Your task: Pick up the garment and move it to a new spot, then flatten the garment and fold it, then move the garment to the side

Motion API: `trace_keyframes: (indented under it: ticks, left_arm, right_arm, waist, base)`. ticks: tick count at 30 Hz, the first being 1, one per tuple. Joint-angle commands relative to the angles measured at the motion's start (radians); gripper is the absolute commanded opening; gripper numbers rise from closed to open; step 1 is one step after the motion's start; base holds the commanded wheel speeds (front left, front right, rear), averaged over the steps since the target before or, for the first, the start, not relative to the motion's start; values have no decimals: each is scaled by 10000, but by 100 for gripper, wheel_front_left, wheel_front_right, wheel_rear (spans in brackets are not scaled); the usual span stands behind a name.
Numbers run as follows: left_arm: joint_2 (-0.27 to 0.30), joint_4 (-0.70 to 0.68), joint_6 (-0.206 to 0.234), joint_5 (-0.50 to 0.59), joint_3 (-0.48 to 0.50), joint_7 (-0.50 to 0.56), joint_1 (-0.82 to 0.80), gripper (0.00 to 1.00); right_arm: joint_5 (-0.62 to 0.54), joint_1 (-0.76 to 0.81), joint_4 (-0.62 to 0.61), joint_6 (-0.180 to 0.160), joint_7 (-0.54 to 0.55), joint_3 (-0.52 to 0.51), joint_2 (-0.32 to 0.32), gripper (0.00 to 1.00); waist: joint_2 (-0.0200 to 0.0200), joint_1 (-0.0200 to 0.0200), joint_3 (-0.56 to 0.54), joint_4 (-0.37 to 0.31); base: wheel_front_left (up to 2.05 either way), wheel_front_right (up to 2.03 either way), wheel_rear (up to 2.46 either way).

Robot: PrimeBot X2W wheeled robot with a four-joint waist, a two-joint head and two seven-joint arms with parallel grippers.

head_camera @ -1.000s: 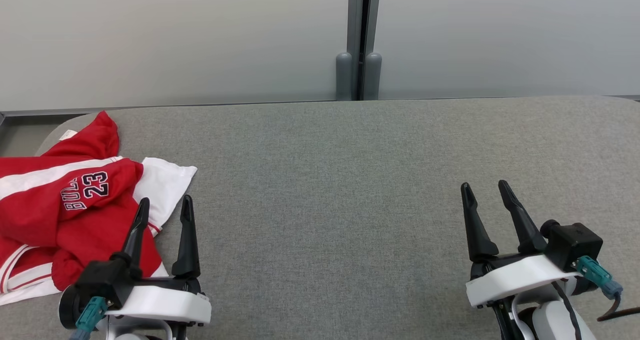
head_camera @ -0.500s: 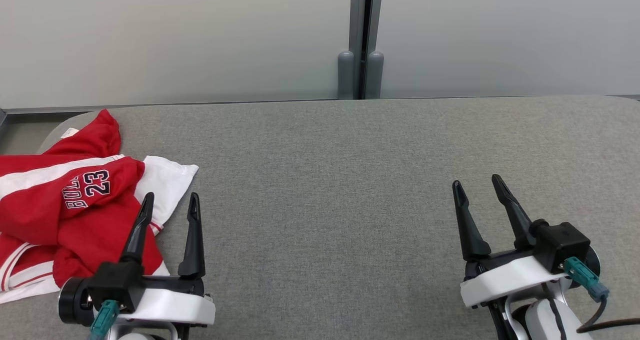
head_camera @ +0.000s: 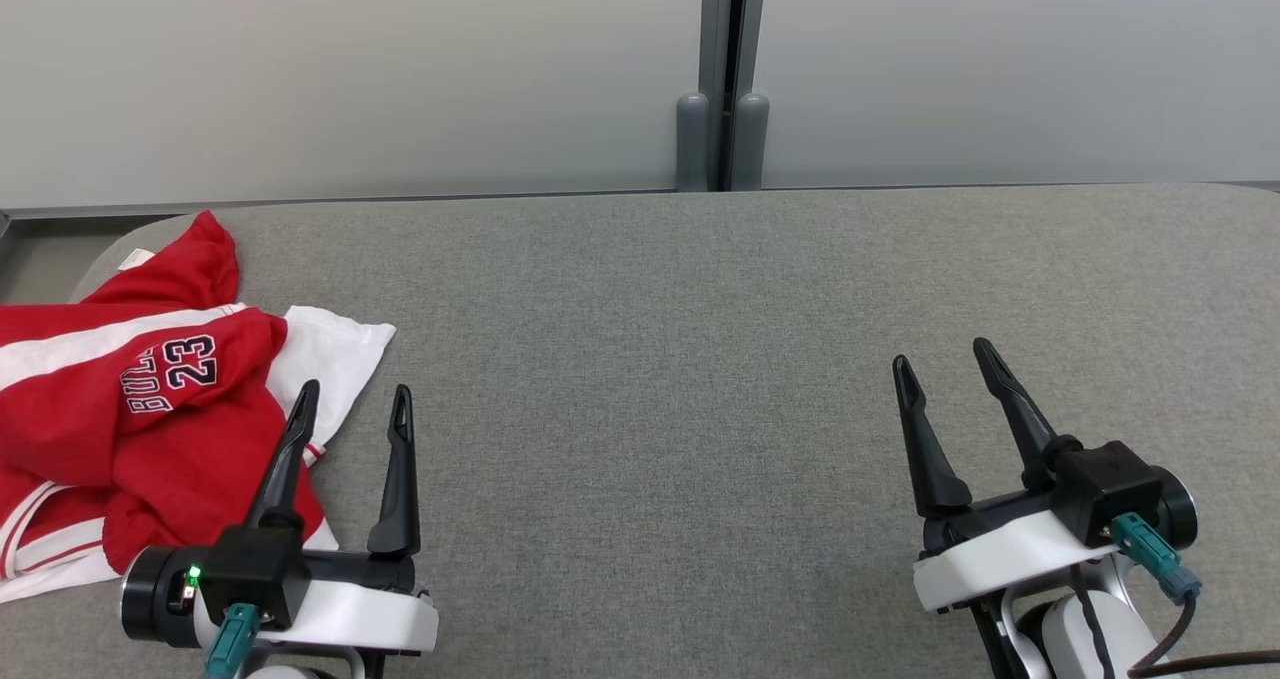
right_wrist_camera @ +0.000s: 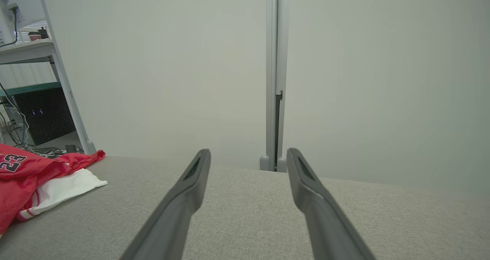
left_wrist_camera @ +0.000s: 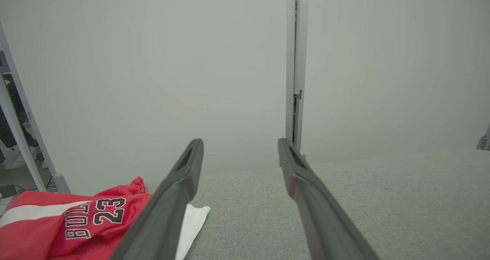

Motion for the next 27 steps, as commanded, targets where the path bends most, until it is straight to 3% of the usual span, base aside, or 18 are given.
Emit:
trace_keyframes:
  ticks: [1,27]
  left_arm:
    - [47,13,57,23,7,-3,-41,100]
    - [47,210,-12,-136,63,-3,35,100]
  right_arm:
    - [-15,-72,-19,22,-72,-31,-88,100]
    - [104,15,70,22,-64,105,-86,100]
  waist:
    - [0,0,-8,-6]
    - [0,0,-155,244]
  base:
    - [0,0,0]
    - [0,0,0]
